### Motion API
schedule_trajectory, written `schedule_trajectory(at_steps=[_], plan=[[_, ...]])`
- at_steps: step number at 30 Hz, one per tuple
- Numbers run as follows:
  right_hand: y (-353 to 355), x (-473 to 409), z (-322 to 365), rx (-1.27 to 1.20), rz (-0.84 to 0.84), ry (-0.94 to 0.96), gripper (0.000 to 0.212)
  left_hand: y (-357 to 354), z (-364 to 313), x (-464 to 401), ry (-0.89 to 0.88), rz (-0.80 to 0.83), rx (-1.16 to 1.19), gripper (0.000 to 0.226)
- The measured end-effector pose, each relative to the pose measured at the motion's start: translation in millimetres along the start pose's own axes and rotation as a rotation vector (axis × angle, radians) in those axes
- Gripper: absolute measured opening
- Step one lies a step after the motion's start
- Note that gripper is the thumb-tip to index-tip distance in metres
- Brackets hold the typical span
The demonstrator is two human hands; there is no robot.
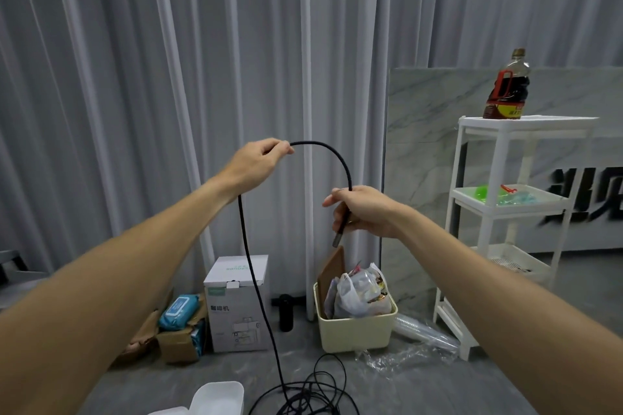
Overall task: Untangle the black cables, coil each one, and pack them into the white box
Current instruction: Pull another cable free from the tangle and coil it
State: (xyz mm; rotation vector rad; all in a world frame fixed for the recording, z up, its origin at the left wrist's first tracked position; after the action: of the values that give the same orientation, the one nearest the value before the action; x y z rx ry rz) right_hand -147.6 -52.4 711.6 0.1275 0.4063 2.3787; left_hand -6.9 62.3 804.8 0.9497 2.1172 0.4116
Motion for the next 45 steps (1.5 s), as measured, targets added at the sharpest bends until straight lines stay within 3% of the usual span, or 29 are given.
schedule_trajectory(at_steps=[5, 12, 18, 23, 27, 30, 38, 45], plan=[[-26, -2, 12, -0.086, 0.103, 0.061, 0.025, -2, -21, -11, -0.056, 0.051, 0.004, 0.025], [-75, -8, 6, 0.120, 0.267, 0.122, 0.041, -25, -49, -8, -0.105, 0.128, 0.018, 0.038], [-82, -27, 7, 0.075, 0.148, 0.190, 0.026, -31, -45, -9, -0.086, 0.158, 0.077, 0.046], [-81, -41, 9, 0.061, 0.105, 0.188, 0.016, -20, -24, -13, -0.032, 0.097, 0.202, 0.034], [-85, -48, 12, 0.043, 0.090, 0.194, 0.016, -16, -3, -15, -0.008, 0.054, 0.250, 0.030], [-81, -54, 14, -0.028, 0.023, 0.193, 0.018, -26, 29, -9, 0.065, 0.050, 0.289, 0.040], [-65, -66, 25, -0.362, -0.080, 0.187, 0.022, -81, 77, 33, 0.231, 0.137, 0.523, 0.028], [-49, -78, 6, -0.479, -0.116, 0.135, 0.019, -120, 122, 68, 0.308, 0.280, 0.430, 0.023]])
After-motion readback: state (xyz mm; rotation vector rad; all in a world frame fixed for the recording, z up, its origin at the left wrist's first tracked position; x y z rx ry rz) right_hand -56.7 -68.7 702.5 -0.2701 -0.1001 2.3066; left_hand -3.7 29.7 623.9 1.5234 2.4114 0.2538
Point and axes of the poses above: each hand's wrist, its own x-axis away from the middle knuckle, its own y-axis out of the back of the hand, z = x × y, the point moved 9 cm from there along -x, towards the middle knuckle, and after that the axes turned 2 degrees about -z, right-handed, at the moved point
